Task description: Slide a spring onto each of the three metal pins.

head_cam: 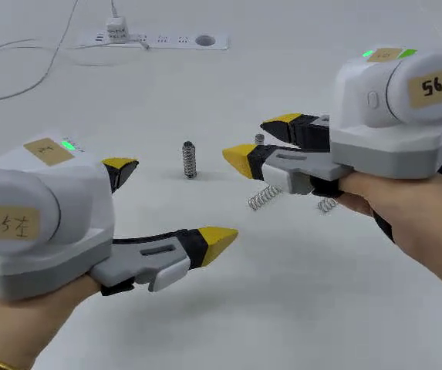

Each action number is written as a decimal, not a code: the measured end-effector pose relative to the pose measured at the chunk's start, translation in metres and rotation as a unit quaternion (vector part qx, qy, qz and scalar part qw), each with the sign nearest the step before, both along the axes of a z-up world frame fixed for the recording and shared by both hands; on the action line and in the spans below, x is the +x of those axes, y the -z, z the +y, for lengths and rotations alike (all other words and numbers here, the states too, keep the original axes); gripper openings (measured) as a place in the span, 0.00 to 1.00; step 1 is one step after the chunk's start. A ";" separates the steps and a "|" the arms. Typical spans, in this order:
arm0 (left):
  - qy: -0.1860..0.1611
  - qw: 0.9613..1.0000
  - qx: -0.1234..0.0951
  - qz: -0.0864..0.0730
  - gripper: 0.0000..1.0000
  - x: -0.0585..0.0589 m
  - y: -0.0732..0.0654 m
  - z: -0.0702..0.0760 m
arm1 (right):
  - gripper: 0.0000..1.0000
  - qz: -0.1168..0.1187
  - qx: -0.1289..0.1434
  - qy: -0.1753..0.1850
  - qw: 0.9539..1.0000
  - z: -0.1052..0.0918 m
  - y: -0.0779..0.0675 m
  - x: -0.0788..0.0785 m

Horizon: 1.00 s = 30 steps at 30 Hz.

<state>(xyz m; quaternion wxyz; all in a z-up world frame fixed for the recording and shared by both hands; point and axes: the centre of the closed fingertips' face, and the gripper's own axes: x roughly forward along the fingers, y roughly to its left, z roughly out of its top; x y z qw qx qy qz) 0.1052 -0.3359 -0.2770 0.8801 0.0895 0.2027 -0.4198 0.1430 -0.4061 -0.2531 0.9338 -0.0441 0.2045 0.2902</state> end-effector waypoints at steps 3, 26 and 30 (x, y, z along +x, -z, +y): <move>-0.001 1.000 0.000 -0.002 0.86 0.000 -0.002 -0.001 | 0.43 0.002 0.001 0.003 1.000 -0.005 -0.002 -0.004; 0.030 0.999 0.032 -0.003 0.72 0.001 -0.003 -0.024 | 0.60 0.017 -0.003 0.023 1.000 -0.047 0.008 -0.040; 0.036 0.999 0.031 0.001 0.69 0.002 -0.002 -0.031 | 0.64 0.022 -0.001 0.029 0.999 -0.054 0.011 -0.046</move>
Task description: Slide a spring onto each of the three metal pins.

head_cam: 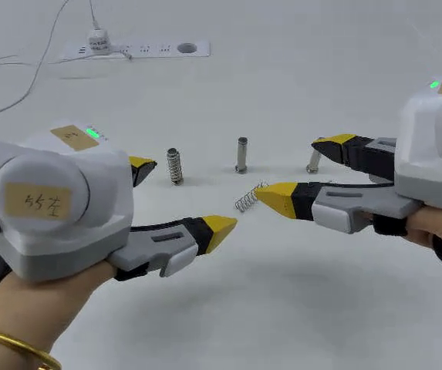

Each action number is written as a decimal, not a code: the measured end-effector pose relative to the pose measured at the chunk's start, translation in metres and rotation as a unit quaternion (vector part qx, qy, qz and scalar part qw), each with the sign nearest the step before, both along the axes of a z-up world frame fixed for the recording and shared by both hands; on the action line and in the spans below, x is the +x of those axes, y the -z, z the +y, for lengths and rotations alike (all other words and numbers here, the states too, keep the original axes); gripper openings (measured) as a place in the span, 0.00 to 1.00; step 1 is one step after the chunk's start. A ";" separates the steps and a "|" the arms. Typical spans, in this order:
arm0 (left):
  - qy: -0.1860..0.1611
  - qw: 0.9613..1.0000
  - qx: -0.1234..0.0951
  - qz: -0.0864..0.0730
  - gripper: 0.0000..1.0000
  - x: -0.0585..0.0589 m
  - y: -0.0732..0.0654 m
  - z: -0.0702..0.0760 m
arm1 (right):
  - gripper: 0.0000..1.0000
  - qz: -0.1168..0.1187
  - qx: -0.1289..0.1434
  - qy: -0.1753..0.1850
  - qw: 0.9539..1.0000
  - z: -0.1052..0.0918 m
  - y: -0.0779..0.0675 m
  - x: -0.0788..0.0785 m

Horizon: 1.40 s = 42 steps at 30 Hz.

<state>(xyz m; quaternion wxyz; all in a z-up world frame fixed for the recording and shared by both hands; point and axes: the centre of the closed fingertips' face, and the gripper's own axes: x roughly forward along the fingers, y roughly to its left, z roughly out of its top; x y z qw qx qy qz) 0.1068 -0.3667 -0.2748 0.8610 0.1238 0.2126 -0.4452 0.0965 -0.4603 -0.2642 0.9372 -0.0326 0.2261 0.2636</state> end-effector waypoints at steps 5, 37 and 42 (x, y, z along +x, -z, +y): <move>0.007 1.000 0.011 0.011 0.65 0.001 0.008 -0.005 | 0.66 0.001 -0.007 0.004 1.000 -0.009 0.004 -0.007; 0.050 0.992 0.053 0.105 0.29 0.013 0.058 -0.052 | 0.68 0.011 -0.024 0.031 0.999 -0.037 0.022 -0.019; 0.053 0.991 0.059 0.112 0.25 0.014 0.065 -0.057 | 0.68 0.015 -0.023 0.037 0.999 -0.040 0.024 -0.020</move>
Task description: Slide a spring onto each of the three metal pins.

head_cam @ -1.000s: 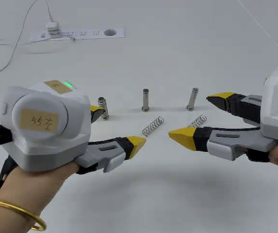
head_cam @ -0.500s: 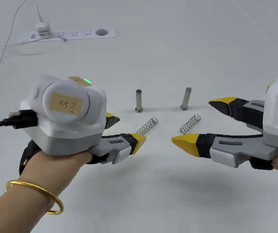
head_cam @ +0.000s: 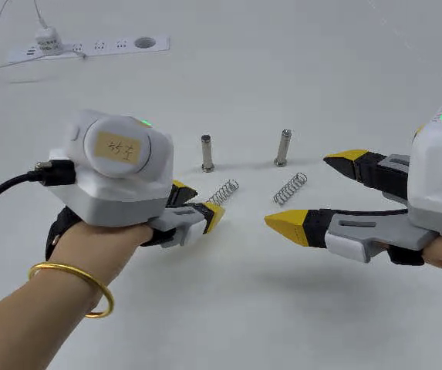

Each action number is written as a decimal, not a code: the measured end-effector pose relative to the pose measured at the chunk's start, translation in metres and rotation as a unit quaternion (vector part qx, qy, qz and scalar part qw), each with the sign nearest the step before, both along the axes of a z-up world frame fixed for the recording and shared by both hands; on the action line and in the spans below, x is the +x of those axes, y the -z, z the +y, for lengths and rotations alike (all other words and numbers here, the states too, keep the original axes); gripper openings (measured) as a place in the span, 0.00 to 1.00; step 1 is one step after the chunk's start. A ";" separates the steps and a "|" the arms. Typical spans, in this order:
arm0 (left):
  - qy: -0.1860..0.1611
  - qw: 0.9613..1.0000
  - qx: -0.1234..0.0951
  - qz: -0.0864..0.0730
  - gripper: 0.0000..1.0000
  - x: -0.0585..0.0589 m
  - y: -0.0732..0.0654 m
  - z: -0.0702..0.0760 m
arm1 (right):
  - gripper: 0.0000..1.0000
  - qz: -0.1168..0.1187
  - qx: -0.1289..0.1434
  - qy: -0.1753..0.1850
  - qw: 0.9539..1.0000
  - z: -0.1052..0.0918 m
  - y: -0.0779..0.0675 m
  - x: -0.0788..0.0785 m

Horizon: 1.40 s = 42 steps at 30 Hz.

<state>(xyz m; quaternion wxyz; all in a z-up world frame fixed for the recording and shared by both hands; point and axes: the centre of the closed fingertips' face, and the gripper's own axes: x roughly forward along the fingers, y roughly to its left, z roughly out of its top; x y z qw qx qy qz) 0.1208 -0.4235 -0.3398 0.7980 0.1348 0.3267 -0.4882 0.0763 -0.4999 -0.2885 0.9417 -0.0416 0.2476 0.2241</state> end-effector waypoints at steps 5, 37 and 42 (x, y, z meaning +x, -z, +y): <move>0.007 1.000 0.009 0.001 0.23 -0.002 0.006 -0.003 | 0.67 0.004 0.014 0.010 1.000 -0.002 0.001 0.000; 0.028 0.996 -0.010 -0.086 0.10 -0.001 -0.020 -0.006 | 0.61 -0.012 0.073 0.041 0.996 0.002 -0.018 0.007; 0.016 0.994 -0.040 -0.105 0.10 -0.002 -0.040 -0.003 | 0.56 -0.020 0.121 0.061 0.991 0.003 -0.030 0.013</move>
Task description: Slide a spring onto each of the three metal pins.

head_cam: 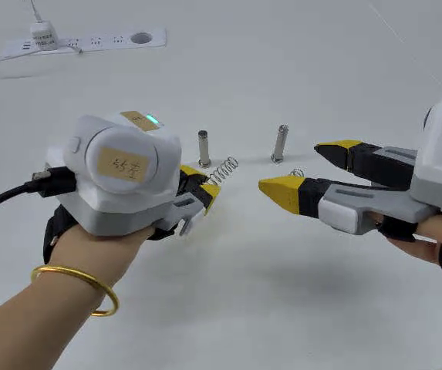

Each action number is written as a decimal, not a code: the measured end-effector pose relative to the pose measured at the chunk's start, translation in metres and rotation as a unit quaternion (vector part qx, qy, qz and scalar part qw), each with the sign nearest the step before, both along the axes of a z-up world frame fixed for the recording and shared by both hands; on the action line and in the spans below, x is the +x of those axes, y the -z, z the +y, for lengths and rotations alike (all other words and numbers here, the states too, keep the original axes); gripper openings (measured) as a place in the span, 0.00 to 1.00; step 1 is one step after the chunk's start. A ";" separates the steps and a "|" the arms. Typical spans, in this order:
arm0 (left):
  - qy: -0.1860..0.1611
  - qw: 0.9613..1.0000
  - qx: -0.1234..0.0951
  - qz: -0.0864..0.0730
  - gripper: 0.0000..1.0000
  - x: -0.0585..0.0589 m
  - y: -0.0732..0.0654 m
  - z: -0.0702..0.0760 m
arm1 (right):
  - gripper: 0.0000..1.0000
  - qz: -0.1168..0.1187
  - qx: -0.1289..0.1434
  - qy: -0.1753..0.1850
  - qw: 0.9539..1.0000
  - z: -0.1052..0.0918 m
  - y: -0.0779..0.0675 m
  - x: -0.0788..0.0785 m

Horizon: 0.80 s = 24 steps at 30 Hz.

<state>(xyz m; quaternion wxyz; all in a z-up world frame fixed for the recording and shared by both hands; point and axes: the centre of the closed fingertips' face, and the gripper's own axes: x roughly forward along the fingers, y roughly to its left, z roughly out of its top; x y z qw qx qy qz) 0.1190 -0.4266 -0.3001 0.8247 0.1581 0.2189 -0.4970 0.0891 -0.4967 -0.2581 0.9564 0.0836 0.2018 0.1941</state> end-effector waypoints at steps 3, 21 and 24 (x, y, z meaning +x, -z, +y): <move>-0.005 1.000 -0.027 -0.005 0.10 -0.002 -0.011 0.001 | 0.52 -0.001 0.043 0.012 0.999 0.002 -0.007 0.004; -0.017 0.992 -0.123 -0.022 0.10 -0.017 -0.054 0.006 | 0.31 0.004 0.191 -0.007 0.981 0.041 -0.035 0.019; -0.017 0.991 -0.132 -0.022 0.10 -0.019 -0.057 0.006 | 0.29 0.010 0.205 -0.012 0.979 0.048 -0.036 0.020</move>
